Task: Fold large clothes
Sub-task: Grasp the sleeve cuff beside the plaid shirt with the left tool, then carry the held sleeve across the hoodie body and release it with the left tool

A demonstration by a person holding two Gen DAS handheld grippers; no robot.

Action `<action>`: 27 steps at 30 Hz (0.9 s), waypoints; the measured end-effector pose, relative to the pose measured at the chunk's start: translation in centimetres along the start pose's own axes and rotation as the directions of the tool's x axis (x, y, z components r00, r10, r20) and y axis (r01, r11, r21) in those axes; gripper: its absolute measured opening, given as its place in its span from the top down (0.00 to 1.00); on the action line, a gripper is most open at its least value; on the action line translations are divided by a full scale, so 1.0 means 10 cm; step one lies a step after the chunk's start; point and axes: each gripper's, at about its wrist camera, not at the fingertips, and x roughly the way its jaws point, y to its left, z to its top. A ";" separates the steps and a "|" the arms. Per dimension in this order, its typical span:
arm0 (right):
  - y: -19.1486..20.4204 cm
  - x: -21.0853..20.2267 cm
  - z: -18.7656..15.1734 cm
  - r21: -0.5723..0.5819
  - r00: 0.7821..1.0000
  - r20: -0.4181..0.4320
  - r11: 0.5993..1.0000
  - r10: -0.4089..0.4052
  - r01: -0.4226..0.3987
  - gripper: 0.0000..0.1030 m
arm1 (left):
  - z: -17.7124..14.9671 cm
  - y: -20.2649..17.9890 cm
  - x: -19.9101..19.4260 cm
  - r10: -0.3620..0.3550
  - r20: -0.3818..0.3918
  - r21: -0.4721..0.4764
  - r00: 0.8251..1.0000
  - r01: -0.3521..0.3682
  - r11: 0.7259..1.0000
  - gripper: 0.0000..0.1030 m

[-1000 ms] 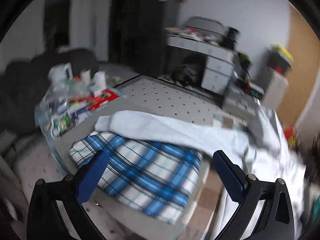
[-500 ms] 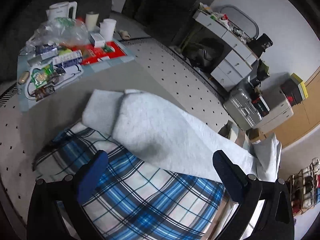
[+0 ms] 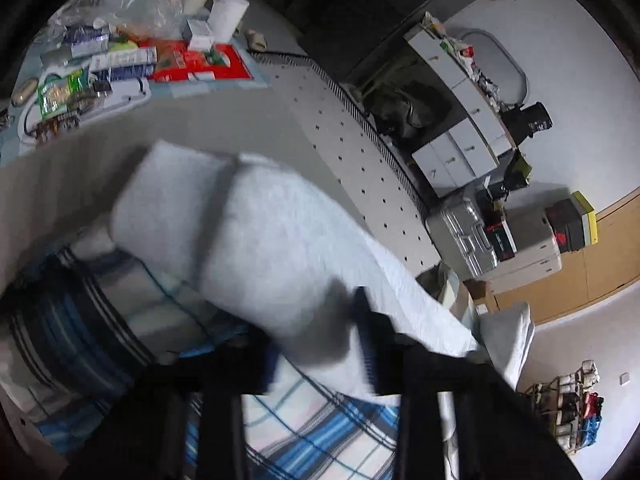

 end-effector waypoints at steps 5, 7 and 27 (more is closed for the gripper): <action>-0.06 -0.02 0.01 0.034 1.000 -0.007 0.999 0.023 -0.023 0.00 | 0.04 0.08 -0.03 0.006 0.045 -0.077 0.999 -0.003 0.997 0.92; -0.09 -0.01 0.01 0.052 1.000 -0.015 0.998 0.022 -0.021 0.00 | 0.06 0.11 0.05 0.022 0.038 -0.117 0.999 -0.017 0.993 0.90; -0.18 -0.04 0.01 0.115 0.998 -0.030 0.992 0.050 -0.046 0.00 | -0.22 -1.83 -0.88 -0.292 0.261 0.430 0.920 0.160 0.889 0.97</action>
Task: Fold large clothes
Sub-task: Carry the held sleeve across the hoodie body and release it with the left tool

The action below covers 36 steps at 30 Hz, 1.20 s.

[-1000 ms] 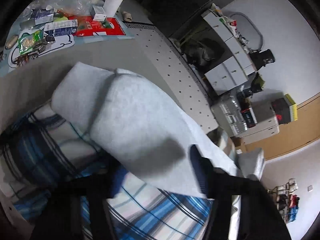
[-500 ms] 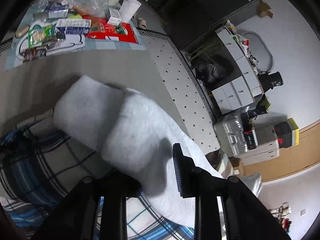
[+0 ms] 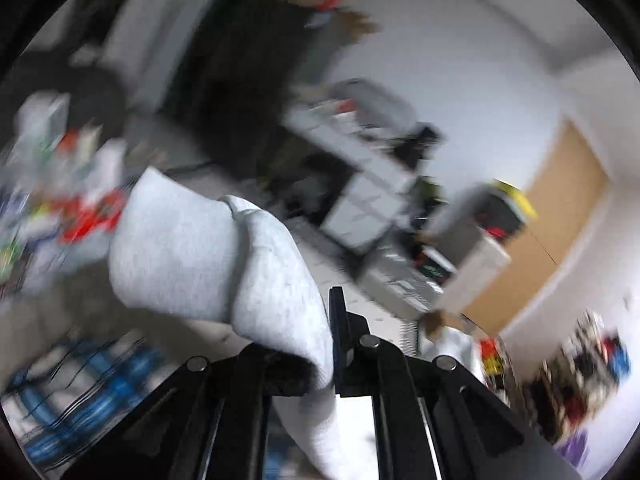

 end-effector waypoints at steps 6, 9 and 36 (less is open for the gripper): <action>0.06 -0.23 -0.01 -0.030 0.992 0.121 0.999 -0.016 0.020 0.00 | -0.17 -1.42 -0.14 -0.333 -0.101 0.199 0.937 0.347 0.916 0.97; -0.06 -0.41 0.02 0.040 0.982 0.187 0.999 0.013 -0.021 0.00 | -0.54 -2.20 -0.10 -0.399 -0.206 0.330 0.894 0.447 0.831 0.97; -0.37 -2.09 0.22 0.106 0.875 0.325 0.933 -0.360 0.344 0.00 | -2.97 -2.93 0.81 -0.342 -0.876 0.044 0.340 0.763 0.645 0.19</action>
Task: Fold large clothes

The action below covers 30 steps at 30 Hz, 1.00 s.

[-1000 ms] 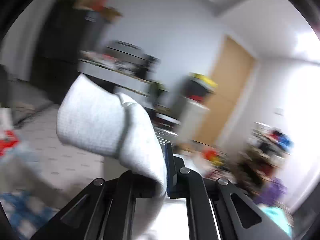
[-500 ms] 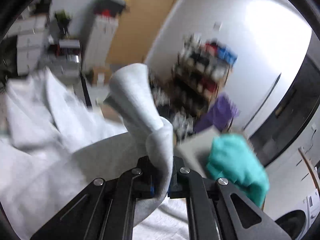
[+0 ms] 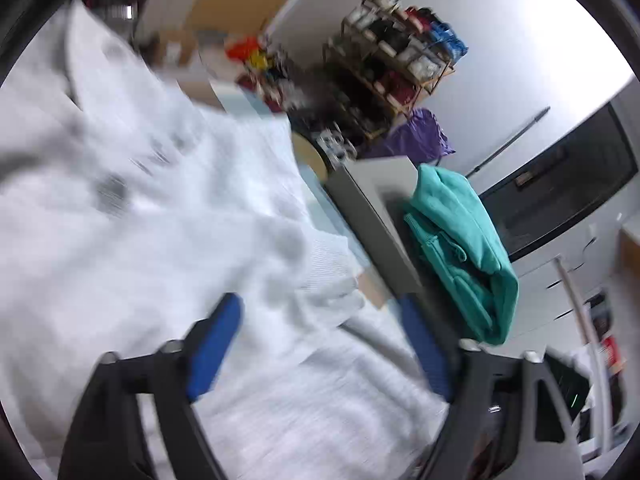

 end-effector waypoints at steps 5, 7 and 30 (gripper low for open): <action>0.35 0.52 0.35 -0.156 0.998 -0.039 0.987 -0.046 0.040 0.00 | -0.12 0.37 -0.61 0.361 0.154 0.030 0.920 -0.370 0.929 0.19; 0.49 0.98 0.51 -0.251 0.978 -0.146 0.962 -0.146 0.106 0.00 | -0.16 0.66 -0.63 0.478 0.109 0.010 0.872 -0.481 0.876 0.19; 0.75 2.94 0.47 -0.413 0.796 -0.507 0.904 -0.331 0.113 0.11 | -0.68 0.61 -0.53 0.624 0.111 -0.012 0.773 -0.627 0.779 0.19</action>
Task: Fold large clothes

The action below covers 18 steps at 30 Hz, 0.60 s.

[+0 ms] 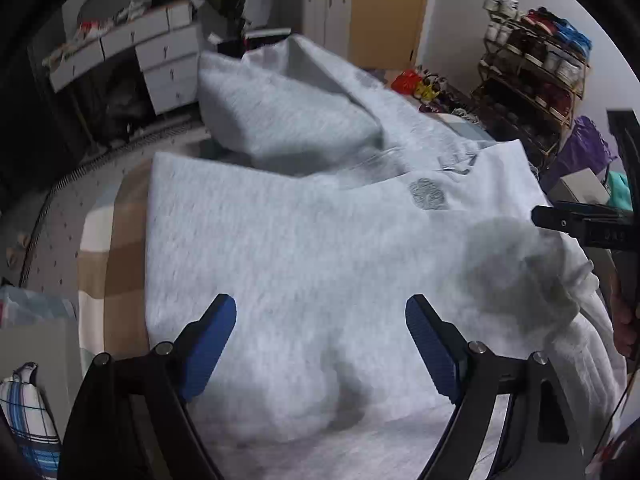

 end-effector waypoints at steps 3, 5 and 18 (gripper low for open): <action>0.24 0.12 -0.11 -0.055 0.996 -0.056 0.995 0.075 -0.078 0.11 | -0.08 -0.18 0.22 0.014 -0.063 0.067 0.998 -0.010 0.998 0.19; 0.38 0.35 -0.21 -0.113 0.994 -0.109 0.993 0.003 -0.015 0.11 | -0.11 -0.14 0.42 0.067 -0.088 0.068 0.994 -0.062 0.996 0.19; 0.76 0.32 -0.31 -0.166 0.980 0.060 0.966 -0.191 0.199 0.05 | 0.02 0.07 0.32 0.050 -0.072 0.069 0.996 -0.045 0.997 0.19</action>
